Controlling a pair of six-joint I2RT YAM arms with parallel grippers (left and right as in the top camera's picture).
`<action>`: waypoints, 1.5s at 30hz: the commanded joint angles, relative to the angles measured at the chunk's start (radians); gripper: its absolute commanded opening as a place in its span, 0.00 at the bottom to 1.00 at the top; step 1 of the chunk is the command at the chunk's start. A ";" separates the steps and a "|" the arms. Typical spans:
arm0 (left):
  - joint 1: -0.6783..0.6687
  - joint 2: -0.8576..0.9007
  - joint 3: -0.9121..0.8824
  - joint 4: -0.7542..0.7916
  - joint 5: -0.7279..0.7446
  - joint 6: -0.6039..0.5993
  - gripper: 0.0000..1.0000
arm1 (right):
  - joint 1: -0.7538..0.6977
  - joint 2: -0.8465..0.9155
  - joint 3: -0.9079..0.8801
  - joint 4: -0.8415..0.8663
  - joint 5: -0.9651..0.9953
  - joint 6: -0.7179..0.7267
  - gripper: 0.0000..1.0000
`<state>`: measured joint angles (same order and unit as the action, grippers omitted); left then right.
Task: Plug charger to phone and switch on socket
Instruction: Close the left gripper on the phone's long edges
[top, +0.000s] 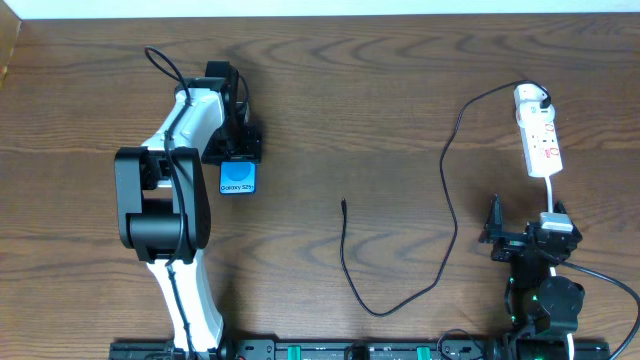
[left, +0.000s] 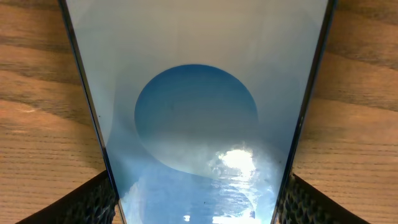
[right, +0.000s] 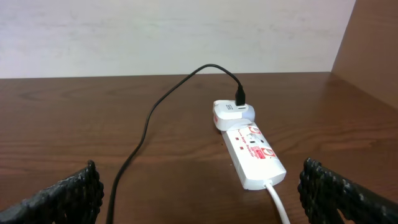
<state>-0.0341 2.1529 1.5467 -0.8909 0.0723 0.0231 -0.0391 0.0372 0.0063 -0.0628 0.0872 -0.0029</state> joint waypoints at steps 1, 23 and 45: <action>0.002 0.013 -0.019 0.000 -0.006 0.003 0.19 | -0.003 -0.003 -0.001 -0.002 0.011 0.017 0.99; 0.002 0.013 -0.018 0.000 -0.006 0.003 0.08 | -0.003 -0.003 -0.001 -0.002 0.011 0.017 0.99; 0.002 -0.054 -0.009 0.000 -0.006 0.003 0.07 | -0.003 -0.003 -0.001 -0.002 0.011 0.017 0.99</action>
<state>-0.0341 2.1468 1.5448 -0.8894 0.0723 0.0231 -0.0391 0.0372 0.0063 -0.0628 0.0872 -0.0029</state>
